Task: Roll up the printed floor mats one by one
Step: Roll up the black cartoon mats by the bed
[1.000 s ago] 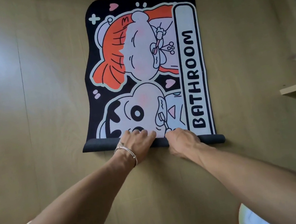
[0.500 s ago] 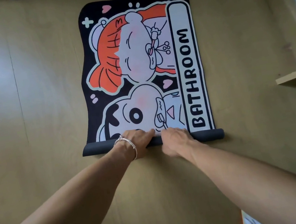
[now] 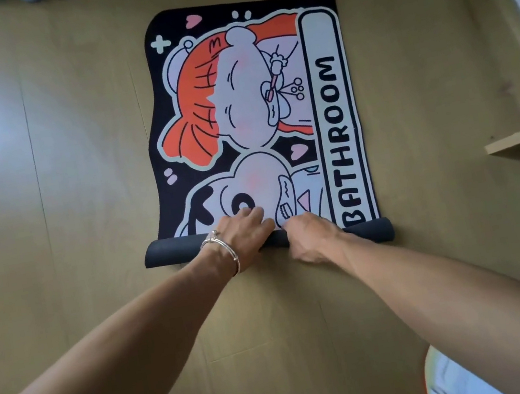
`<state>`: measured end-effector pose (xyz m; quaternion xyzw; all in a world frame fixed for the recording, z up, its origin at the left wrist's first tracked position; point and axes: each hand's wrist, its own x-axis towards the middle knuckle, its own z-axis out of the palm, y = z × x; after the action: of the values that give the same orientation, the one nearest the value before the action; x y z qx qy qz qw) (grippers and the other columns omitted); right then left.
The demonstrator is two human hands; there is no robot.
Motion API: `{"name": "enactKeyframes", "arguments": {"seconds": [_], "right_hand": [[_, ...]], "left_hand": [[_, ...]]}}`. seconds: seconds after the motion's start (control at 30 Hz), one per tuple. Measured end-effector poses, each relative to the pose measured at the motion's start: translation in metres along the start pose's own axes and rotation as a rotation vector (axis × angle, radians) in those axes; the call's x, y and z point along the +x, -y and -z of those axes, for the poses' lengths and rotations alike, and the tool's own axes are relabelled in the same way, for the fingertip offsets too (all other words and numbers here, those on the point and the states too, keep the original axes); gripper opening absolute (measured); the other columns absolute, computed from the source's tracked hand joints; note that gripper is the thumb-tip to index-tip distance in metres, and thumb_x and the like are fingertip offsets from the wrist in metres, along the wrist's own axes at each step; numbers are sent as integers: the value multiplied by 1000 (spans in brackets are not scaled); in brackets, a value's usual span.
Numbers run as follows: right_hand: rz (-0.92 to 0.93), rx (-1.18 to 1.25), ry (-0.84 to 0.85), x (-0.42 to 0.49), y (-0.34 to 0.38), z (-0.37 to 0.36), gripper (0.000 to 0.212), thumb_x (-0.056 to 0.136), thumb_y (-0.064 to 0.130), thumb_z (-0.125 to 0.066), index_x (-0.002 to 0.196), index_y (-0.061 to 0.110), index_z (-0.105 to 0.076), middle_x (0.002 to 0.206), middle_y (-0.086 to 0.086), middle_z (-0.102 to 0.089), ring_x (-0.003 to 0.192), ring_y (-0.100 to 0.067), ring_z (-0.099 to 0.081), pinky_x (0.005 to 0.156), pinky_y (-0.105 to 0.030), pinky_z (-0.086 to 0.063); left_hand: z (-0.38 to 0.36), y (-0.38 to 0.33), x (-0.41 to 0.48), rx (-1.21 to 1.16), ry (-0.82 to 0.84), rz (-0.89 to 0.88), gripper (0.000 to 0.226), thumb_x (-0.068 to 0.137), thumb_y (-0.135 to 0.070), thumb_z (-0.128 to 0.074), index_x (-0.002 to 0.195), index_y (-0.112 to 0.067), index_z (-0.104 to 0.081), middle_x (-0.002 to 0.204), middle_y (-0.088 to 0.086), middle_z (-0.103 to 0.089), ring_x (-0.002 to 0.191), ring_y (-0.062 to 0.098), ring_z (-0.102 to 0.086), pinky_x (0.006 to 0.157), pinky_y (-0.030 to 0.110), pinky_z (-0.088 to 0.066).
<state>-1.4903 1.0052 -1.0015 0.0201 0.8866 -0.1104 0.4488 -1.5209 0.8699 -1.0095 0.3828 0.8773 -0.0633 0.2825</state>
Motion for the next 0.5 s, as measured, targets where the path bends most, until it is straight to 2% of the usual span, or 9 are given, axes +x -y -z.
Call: {"name": "enactKeyframes", "arguments": {"seconds": [0.03,0.1,0.23,0.3,0.4,0.5], "right_hand": [[10,3,6,2,0,2,16,89,9,-53,104,9,-60,105,-13,-62,95,-31,-60,71,-32,-45],[14,-3,-15,0,1,2,14,88,8,-53,101,11,-59,103,-11,-63,91,-29,-60,71,-32,-45],[56,-93,-130,-6,0,-9,23,87,3,-53,106,16,-53,100,-6,-61,93,-25,-56,87,-36,-43],[26,-87,-99,-4,0,-9,23,87,3,-52,106,15,-57,97,-6,-60,89,-26,-57,81,-35,-44],[-59,-52,-22,1,0,-1,21,88,7,-54,106,14,-62,87,-4,-54,80,-24,-54,71,-31,-47],[-53,-58,-40,-1,3,4,17,89,9,-56,105,13,-60,86,-4,-54,81,-24,-56,71,-32,-47]], "left_hand": [[-1,-1,0,9,-9,27,26,93,-17,-48,119,-17,-46,115,4,-48,106,24,-49,71,34,-41],[1,-4,2,5,64,78,21,93,-16,-47,114,-15,-51,112,5,-54,102,25,-55,70,34,-41],[7,-9,9,37,204,61,22,93,-15,-45,108,-15,-61,104,5,-63,93,25,-62,66,30,-40],[6,-8,8,49,165,32,21,93,-17,-45,108,-17,-60,104,4,-62,93,24,-61,67,30,-38],[0,-7,1,-15,23,59,19,93,-22,-45,112,-19,-50,105,2,-58,95,24,-59,69,32,-35],[-1,-7,-3,-33,58,87,16,95,-23,-42,110,-17,-45,102,2,-60,89,26,-61,66,33,-36]]}}
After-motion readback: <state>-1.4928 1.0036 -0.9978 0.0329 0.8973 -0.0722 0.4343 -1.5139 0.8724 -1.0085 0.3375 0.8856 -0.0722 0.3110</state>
